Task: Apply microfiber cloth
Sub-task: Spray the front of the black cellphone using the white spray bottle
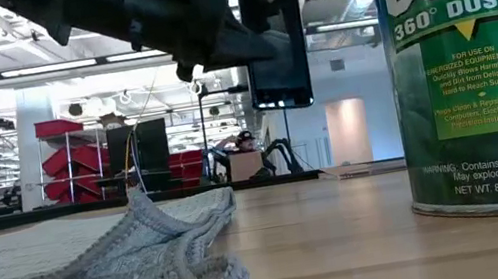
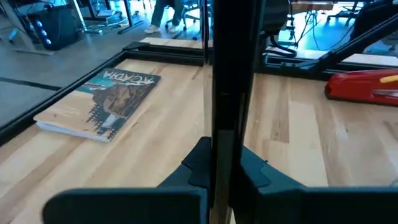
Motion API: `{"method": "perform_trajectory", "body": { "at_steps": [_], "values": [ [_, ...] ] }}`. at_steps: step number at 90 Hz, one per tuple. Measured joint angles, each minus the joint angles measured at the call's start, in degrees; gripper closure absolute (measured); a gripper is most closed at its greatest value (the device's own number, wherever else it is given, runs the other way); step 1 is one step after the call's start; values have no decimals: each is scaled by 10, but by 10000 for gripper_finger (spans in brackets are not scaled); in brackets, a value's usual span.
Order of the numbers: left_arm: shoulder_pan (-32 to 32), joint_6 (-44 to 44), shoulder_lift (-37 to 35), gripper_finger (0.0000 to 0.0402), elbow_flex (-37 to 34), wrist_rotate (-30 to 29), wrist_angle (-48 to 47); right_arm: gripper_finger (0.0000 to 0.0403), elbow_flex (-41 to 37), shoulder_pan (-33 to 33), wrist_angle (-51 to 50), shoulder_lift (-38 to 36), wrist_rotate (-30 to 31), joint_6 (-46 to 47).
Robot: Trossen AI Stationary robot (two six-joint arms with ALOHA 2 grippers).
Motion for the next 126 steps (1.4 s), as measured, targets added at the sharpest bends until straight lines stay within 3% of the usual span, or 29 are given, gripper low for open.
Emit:
{"method": "perform_trajectory", "body": {
  "at_steps": [126],
  "values": [
    [-39, -47, -1, 398, 0, -64, -30, 403, 1, -9, 13, 9, -32, -11]
  ]
}}
